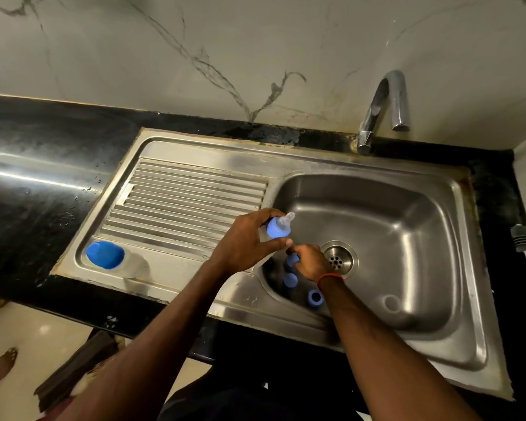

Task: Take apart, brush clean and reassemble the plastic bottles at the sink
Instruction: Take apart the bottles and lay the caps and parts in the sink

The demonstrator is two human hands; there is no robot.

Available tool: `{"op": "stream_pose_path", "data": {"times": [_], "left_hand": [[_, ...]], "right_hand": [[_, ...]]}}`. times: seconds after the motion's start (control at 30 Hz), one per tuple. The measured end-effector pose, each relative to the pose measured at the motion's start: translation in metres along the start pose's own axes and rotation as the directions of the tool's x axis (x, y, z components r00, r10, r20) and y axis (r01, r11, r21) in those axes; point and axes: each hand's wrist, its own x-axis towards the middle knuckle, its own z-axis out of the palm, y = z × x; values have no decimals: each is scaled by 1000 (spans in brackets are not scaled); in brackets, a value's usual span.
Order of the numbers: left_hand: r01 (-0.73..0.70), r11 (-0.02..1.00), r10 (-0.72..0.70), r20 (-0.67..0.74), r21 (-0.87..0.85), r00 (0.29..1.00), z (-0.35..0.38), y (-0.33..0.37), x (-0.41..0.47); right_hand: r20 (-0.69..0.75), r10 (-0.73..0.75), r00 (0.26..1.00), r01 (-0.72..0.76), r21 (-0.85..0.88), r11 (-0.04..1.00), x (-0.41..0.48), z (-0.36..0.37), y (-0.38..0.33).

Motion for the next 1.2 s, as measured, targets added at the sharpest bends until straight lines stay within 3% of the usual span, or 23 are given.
{"op": "stream_pose_path", "data": {"times": [0.43, 0.53, 0.7, 0.8, 0.9, 1.03, 1.13, 1.2], "left_hand": [[12, 999, -12, 14, 34, 1000, -1, -4, 2], [-1, 999, 0, 28, 38, 1000, 1, -1, 6], [-23, 1000, 23, 10, 0, 1000, 7, 4, 16], [-40, 996, 40, -8, -77, 999, 12, 13, 24], [-64, 996, 63, -7, -70, 998, 17, 18, 32], [-82, 996, 81, -15, -22, 997, 22, 20, 42], [-74, 997, 72, -41, -31, 997, 24, 27, 47], [-68, 994, 62, -74, -84, 995, 25, 32, 47]], "right_hand": [[-23, 84, 996, -83, 32, 996, 7, -4, 10], [-89, 98, 991, -93, 68, 993, 4, -19, 7], [-322, 59, 945, 39, 289, 956, -6, -68, -17], [-318, 61, 946, 125, 531, 838, -25, -109, -50], [-278, -20, 960, 207, 661, 721, -53, -144, -82], [-252, -112, 961, 249, 614, 749, -79, -163, -101], [-322, -111, 940, 269, 502, 822, -83, -165, -100], [-357, -100, 929, 281, 504, 817, -84, -164, -98]]}}
